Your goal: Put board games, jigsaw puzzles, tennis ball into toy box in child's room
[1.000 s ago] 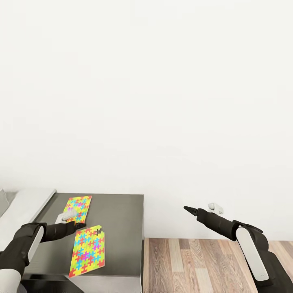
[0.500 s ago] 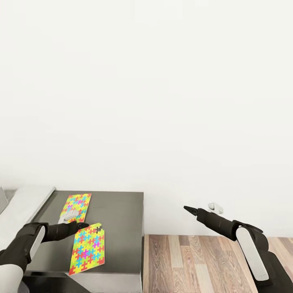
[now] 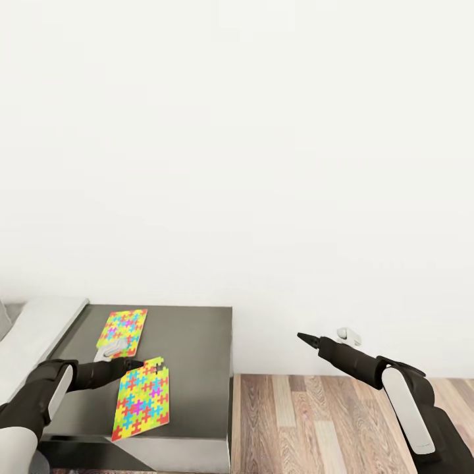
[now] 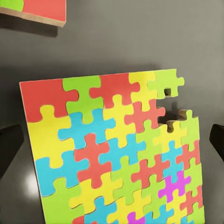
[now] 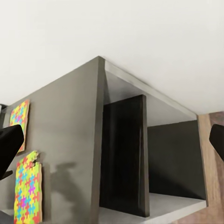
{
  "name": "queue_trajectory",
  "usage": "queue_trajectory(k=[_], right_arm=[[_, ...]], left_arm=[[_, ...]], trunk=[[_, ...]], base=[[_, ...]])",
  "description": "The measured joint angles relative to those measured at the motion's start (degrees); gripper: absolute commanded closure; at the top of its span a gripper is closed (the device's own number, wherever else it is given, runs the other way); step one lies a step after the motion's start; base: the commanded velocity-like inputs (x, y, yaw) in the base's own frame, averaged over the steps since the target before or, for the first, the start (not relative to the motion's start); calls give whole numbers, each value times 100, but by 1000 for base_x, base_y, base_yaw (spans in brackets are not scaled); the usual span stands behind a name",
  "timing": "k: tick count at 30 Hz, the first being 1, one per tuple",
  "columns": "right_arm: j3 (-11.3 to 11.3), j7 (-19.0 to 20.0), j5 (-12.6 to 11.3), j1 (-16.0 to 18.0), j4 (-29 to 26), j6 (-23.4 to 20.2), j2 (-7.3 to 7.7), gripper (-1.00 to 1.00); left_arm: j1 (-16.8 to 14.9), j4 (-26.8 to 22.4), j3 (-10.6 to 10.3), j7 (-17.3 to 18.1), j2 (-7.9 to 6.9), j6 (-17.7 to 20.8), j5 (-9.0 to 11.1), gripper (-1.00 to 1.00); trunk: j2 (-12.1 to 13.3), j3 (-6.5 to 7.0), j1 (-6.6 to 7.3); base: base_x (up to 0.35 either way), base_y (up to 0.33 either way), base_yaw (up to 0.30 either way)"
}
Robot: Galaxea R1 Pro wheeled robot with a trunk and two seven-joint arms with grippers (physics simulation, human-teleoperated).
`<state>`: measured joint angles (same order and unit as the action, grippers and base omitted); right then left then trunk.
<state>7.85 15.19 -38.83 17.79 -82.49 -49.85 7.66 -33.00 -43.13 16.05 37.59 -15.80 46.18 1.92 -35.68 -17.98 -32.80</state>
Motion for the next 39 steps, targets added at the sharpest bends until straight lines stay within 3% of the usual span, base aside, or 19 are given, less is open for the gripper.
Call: queue_trajectory(k=[10,39], right_arm=[[-1,4,1,-3,-26,18,4,-100],[-10,99,3,-9,-37,19,5,-100]], left_arm=[[-1,0,0,-5,6,2,0,-100],[-1,0,0,4,4,11,1,-100]], trunk=[[0,-77,0],[0,-127,0]], base=[[0,0,0],[0,0,0]])
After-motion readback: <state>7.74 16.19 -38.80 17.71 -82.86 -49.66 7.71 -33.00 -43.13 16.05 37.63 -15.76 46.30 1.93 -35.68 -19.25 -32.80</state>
